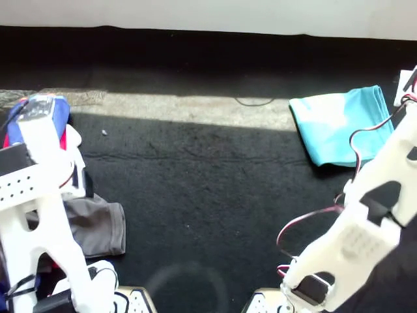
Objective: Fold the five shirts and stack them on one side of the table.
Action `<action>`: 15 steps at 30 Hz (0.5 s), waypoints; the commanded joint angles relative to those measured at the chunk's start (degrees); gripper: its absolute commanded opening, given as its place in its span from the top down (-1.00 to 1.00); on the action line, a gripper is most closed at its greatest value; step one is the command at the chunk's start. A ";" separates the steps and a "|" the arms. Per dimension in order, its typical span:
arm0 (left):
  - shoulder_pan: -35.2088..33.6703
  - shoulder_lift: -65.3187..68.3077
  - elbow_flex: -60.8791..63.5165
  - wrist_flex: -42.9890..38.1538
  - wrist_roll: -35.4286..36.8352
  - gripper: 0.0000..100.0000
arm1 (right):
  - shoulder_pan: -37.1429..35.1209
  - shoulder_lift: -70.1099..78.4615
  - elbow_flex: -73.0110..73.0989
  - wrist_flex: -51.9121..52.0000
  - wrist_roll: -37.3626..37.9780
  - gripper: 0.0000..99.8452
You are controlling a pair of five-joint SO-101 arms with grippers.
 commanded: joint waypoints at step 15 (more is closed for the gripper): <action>-0.48 8.92 25.36 -16.53 -18.37 0.61 | -14.37 -32.57 38.99 0.40 -0.35 0.43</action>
